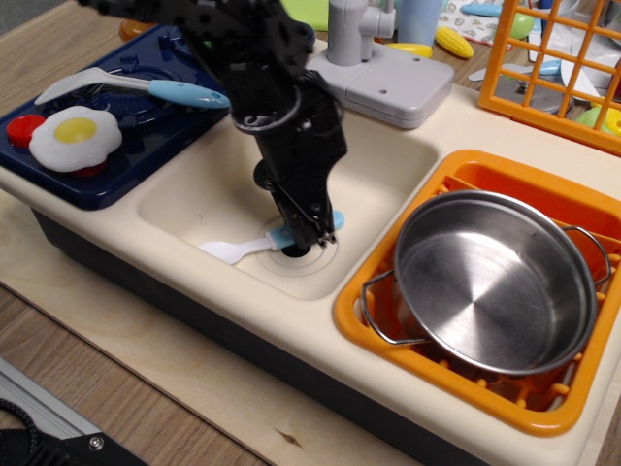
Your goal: Put spoon into pan
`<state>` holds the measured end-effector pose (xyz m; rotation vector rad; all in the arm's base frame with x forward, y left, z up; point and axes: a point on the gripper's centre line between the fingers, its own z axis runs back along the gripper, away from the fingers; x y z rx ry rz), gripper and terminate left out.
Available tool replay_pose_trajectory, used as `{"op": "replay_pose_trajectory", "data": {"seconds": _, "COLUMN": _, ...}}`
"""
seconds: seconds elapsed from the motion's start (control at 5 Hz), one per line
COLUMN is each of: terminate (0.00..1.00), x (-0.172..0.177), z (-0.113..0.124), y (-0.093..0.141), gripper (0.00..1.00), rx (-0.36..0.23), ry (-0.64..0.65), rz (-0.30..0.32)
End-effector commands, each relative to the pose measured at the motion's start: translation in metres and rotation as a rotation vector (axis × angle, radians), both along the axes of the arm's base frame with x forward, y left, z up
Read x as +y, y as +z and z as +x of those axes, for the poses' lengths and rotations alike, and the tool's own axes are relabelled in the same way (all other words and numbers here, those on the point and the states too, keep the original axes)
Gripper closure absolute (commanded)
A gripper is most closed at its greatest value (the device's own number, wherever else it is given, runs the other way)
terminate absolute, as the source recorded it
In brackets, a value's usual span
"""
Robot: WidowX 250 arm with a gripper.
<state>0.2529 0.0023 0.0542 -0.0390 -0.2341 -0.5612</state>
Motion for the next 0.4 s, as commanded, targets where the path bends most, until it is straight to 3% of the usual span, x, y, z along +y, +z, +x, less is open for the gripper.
{"op": "replay_pose_trajectory", "data": {"seconds": 0.0, "terminate": 0.0, "x": -0.012, "z": 0.009, "y": 0.037, "gripper": 1.0, "rx": -0.09, "ry": 0.012, "rz": 0.093}}
{"op": "replay_pose_trajectory", "data": {"seconds": 0.2, "terminate": 0.0, "x": -0.01, "z": 0.005, "y": 0.054, "gripper": 1.0, "rx": -0.107, "ry": 0.056, "rz": 0.15}}
